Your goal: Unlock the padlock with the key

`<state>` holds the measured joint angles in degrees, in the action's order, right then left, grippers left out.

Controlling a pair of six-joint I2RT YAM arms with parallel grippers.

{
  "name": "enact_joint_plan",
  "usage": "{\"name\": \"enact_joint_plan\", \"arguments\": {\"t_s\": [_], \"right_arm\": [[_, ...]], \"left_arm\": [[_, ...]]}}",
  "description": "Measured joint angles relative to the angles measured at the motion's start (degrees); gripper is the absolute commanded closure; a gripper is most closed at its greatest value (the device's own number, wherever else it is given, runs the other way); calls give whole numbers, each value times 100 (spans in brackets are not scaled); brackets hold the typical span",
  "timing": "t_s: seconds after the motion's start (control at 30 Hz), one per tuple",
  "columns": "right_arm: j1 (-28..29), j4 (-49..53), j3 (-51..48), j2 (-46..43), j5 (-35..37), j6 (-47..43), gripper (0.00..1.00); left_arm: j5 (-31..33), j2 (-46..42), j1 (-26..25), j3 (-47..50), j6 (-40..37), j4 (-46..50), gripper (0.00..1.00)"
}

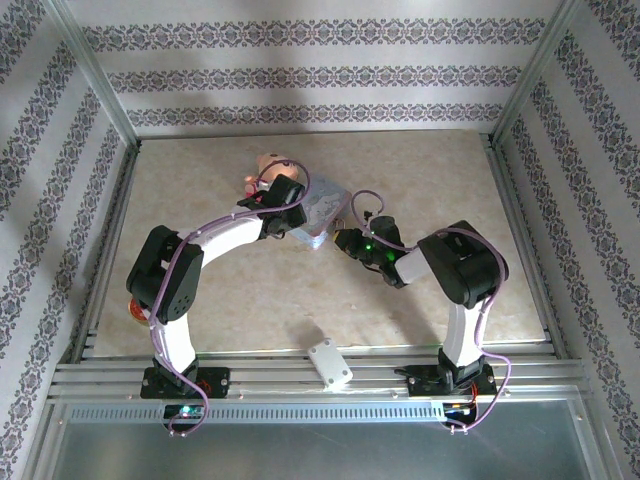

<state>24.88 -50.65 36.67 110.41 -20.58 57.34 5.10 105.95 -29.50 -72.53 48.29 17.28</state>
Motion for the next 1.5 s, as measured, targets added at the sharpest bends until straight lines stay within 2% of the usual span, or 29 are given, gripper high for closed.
{"name": "enact_joint_plan", "arguments": {"t_s": [0.57,1.5], "right_arm": [[13,-1886,-343,625,146,789,100],[72,-2170,-273,658,667,1032,100]], "left_arm": [[-105,-11,26,70,20,-162,51],[-214,-15,35,170,20,-382,51]]}}
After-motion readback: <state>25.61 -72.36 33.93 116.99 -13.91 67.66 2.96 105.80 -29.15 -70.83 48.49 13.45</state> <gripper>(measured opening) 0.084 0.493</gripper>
